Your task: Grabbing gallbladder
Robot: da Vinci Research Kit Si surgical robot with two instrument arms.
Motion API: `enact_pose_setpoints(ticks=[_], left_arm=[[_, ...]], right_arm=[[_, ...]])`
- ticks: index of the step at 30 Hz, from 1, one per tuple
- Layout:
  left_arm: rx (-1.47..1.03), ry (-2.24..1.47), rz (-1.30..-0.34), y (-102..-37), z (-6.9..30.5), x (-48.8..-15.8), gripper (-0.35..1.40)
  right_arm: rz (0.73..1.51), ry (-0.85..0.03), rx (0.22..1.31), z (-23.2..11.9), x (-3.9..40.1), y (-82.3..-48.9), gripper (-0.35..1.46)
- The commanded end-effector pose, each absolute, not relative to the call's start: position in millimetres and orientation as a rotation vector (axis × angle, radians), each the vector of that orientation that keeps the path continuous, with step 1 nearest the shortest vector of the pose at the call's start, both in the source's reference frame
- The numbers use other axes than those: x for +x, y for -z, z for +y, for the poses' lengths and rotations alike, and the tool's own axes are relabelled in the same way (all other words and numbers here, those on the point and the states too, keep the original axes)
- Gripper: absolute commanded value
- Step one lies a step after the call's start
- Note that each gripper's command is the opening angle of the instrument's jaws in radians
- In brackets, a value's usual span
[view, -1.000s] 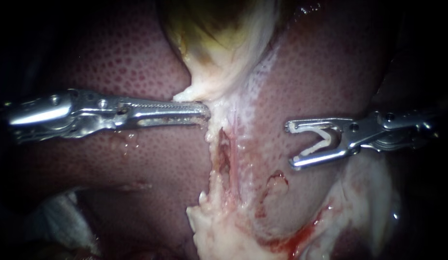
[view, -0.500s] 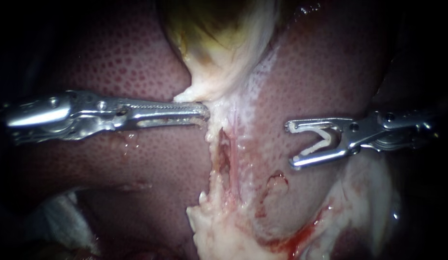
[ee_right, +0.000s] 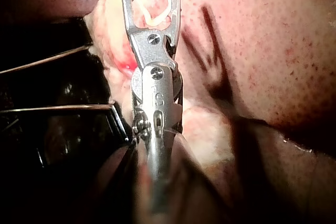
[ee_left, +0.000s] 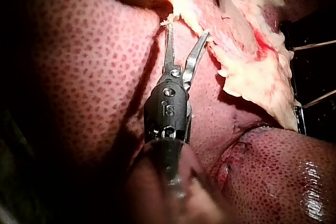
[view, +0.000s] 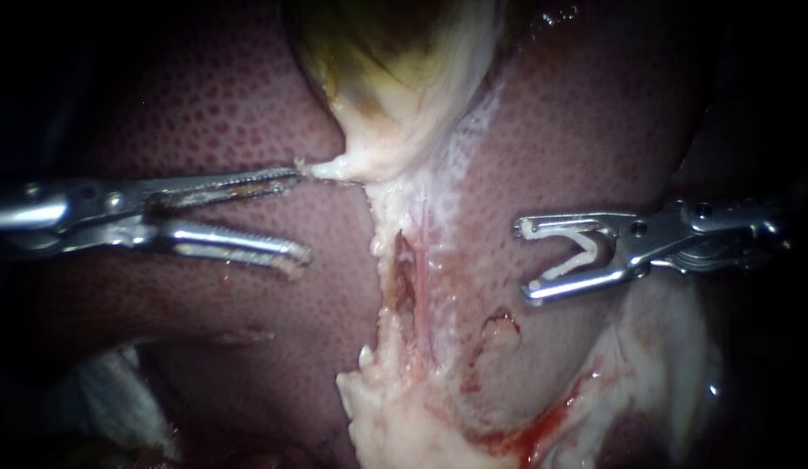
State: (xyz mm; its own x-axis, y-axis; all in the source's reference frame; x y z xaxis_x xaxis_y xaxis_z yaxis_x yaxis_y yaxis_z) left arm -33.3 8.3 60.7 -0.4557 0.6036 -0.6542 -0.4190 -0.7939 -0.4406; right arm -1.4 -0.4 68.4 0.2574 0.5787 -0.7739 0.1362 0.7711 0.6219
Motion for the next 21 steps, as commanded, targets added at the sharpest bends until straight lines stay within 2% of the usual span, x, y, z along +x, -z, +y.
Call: enact_pose_setpoints(ticks=[1, 6, 14, 21], left_arm=[[-1.132, -2.243, -0.290, -60.6, 8.2, -33.0, 0.69], [-1.132, -2.243, -0.293, -60.2, 8.2, -32.3, 0.88], [-1.153, -2.243, -0.275, -60.3, 10.7, -33.7, 0.86], [-1.152, -2.229, -0.270, -61.5, 12.3, -36.7, 0.77]], right_arm=[[1.299, -0.332, 0.666, -0.4, -1.4, -68.5, 0.50], [1.299, -0.332, 0.666, -0.4, -1.4, -68.5, 0.50], [1.299, -0.332, 0.666, -0.4, -1.4, -68.5, 0.50], [1.299, -0.332, 0.666, -0.4, -1.4, -68.5, 0.50]])
